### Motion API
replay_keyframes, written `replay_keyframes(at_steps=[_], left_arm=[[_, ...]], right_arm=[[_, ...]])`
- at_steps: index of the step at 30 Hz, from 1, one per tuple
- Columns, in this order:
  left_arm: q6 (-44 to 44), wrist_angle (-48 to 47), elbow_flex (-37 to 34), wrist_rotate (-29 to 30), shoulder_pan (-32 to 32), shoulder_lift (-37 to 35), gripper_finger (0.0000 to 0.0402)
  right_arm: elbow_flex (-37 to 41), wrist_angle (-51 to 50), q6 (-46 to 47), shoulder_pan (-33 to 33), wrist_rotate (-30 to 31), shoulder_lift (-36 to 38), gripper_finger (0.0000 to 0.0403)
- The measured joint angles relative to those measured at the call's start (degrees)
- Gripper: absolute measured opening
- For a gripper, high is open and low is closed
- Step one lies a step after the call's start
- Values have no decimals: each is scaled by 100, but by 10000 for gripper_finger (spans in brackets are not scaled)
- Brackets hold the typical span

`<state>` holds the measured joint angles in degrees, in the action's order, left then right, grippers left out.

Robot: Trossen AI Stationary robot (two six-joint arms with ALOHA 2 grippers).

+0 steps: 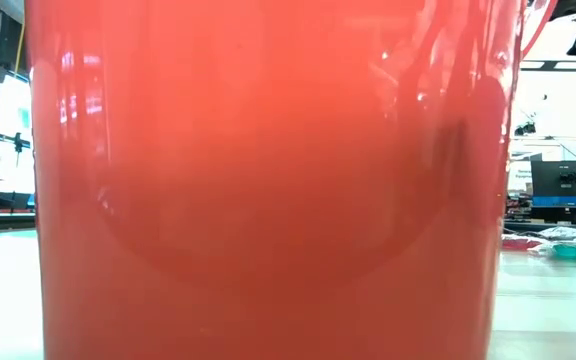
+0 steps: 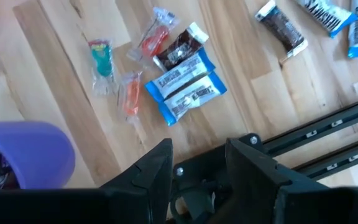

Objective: Organize candy in baskets
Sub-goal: Put the light green gummy into the white bucket

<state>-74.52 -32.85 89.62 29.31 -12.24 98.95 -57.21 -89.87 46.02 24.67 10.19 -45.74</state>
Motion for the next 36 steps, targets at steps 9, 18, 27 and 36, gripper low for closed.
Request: replay_keyframes(at_steps=[9, 18, 27, 36], left_arm=[[-681, -1993, 5, -618, -1079, -794, 0], [-1808, -5717, 4, -2098, -2061, -994, 0], [-1919, -5611, -509, -2392, -2874, -1080, 0], [-2701, -4780, -1101, -2803, -3294, -1083, 0]], right_arm=[[0, 318, 445, 0, 200, -7, 144], [0, 379, 2482, 0, 645, -40, 144], [0, 379, 3594, -2, 979, -44, 144], [0, 242, 3796, -2, 1020, -44, 144]])
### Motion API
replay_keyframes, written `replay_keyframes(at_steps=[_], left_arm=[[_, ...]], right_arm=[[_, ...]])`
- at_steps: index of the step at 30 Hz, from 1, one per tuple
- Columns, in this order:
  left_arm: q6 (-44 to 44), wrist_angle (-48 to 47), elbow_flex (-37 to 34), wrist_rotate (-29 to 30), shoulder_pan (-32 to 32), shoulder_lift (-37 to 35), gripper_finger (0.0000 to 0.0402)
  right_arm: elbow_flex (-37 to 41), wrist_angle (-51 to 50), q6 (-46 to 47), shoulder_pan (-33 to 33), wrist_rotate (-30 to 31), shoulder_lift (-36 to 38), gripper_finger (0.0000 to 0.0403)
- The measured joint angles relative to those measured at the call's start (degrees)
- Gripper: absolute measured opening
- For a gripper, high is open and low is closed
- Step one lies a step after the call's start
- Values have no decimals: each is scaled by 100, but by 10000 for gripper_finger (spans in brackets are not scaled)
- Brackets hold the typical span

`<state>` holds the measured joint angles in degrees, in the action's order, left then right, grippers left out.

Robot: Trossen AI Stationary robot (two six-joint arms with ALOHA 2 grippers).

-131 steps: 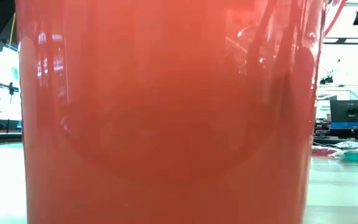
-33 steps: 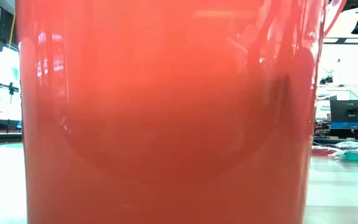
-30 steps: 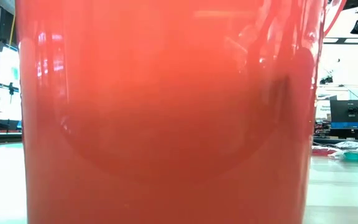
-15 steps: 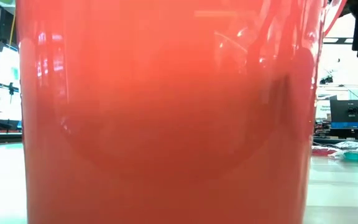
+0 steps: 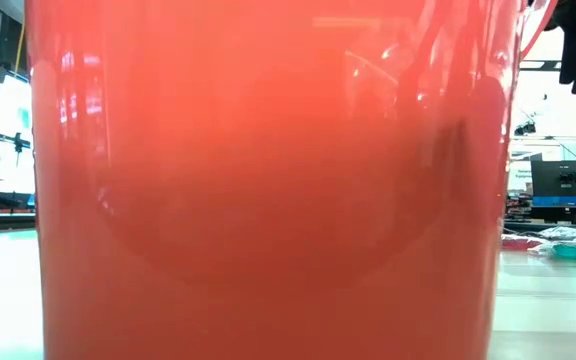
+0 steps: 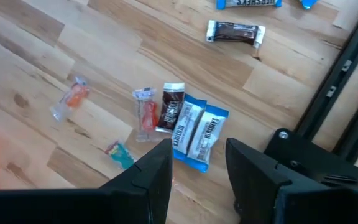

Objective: Organize candy in baskets
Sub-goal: Put the light green gummy into the white bucket

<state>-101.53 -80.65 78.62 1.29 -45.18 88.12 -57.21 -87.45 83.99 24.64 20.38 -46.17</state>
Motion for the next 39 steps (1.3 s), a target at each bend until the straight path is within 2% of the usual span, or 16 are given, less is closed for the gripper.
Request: replay_keyframes(at_steps=[5, 10, 16, 28, 36, 39], left_arm=[[-234, 730, -112, 67, -29, 81, 1], [-159, 1021, -112, 8, 34, 182, 3], [-427, 956, -112, -110, 12, 184, 3], [-237, 406, -112, -233, -152, 181, 4], [-410, 548, -112, -226, -150, 181, 50], [-310, 572, -112, -223, -155, 181, 72]], right_arm=[[0, -254, 0, 0, 132, 0, 144], [0, -257, -27, 0, 529, 13, 144], [0, -257, -22, 0, 674, 13, 144], [0, -257, 141, 0, 586, 11, 144], [0, -214, 149, 1, 541, 11, 144], [0, -202, 151, 0, 313, 13, 144]])
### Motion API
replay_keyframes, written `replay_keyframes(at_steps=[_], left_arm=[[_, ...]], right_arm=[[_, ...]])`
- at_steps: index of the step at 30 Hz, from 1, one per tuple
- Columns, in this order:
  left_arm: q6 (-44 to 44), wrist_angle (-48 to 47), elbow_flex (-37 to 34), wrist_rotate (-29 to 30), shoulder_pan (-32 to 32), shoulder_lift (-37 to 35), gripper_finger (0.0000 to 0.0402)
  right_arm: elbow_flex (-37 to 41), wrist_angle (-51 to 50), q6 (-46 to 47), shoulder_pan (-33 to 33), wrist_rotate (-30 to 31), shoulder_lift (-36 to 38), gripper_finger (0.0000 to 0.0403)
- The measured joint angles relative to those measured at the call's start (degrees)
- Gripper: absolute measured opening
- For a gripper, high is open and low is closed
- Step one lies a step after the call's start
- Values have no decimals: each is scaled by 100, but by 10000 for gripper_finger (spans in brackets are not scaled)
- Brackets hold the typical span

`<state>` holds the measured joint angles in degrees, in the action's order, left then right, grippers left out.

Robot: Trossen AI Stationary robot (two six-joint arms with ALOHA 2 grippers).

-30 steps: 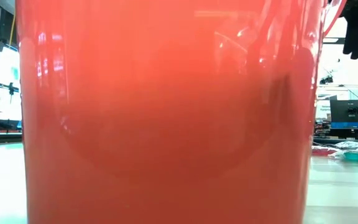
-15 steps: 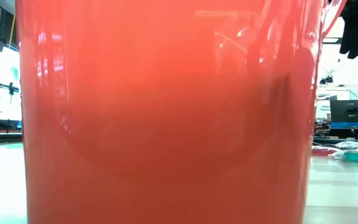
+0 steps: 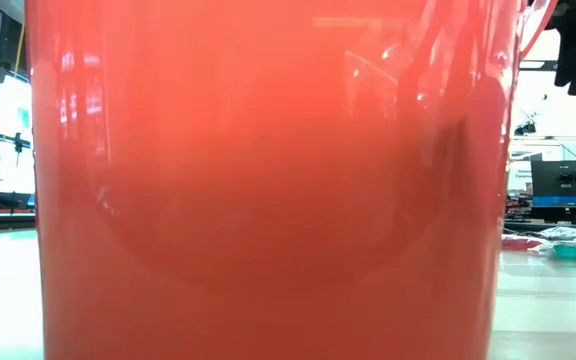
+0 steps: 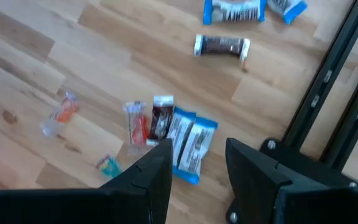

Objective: Organize candy in baskets
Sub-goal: Put the light green gummy into the white bucket, then put the orange gummy into the white bucket

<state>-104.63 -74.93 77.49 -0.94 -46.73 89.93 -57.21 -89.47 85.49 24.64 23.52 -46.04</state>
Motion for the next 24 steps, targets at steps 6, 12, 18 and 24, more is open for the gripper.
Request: replay_keyframes(at_steps=[6, 12, 18, 24], left_arm=[[272, -222, 2, 56, 11, 0, 103], [716, -136, 2, 1407, 311, -5, 106], [1550, 41, -93, 3591, 690, -20, 96], [2785, 2250, -990, 2393, 1436, -7, 85]], right_arm=[[0, 13, -38, 2, -263, -2, 144], [0, 138, -36, 2, -211, -9, 144], [0, 188, 382, 2, -211, -6, 144], [0, 280, 600, 2, -372, -20, 144]])
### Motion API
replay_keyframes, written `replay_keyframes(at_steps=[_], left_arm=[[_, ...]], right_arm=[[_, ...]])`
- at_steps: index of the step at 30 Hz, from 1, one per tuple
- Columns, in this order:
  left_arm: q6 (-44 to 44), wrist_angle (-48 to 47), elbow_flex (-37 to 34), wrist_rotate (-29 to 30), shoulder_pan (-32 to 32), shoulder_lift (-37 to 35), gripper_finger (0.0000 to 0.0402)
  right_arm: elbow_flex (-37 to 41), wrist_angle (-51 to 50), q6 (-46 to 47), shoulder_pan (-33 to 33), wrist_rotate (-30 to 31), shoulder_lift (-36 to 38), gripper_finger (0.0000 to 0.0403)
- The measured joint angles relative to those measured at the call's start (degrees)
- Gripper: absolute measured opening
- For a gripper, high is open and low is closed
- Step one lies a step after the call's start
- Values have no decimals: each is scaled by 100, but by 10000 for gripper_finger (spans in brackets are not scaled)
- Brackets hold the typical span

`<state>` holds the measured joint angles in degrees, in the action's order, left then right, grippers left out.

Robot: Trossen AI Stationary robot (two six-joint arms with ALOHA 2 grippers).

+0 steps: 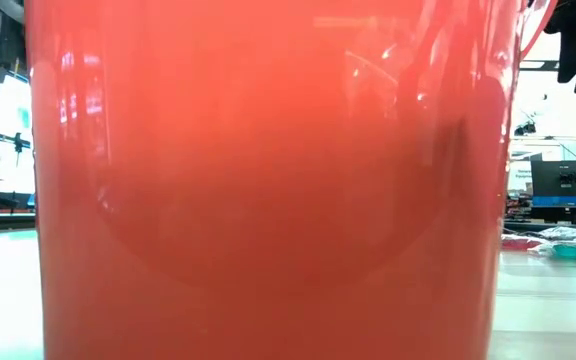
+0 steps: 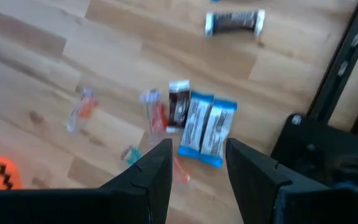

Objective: Organize candy in baskets
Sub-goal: Put the orange gummy into the white bucket

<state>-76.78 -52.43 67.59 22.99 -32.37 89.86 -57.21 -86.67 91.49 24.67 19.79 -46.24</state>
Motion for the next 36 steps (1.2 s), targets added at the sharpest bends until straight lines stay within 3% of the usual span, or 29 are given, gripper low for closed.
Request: replay_keyframes(at_steps=[4, 11, 16, 22, 26, 31, 36], left_arm=[[1156, 2301, -354, -100, 544, 12, 79], [2382, 3425, 30, 11, 1800, 259, 75], [2766, 3100, 1028, -616, 2441, 1211, 75], [2694, 2191, 2893, -693, 2673, 2584, 75], [2188, 1145, 3914, -713, 2653, 3289, 75], [1538, 741, 4627, -842, 2601, 3973, 76], [1252, 919, 5057, -1588, 2565, 4358, 85]], right_arm=[[0, 32, -144, 0, -427, 0, 144], [0, 34, -951, 0, -700, 0, 144], [0, 9, -1543, 0, -865, 3, 144], [0, -125, -2065, 0, -933, 2, 144], [0, -323, -2297, 0, -946, 8, 144], [0, -330, -2719, 0, -946, 13, 144], [0, -333, -3146, 0, -949, 13, 144]])
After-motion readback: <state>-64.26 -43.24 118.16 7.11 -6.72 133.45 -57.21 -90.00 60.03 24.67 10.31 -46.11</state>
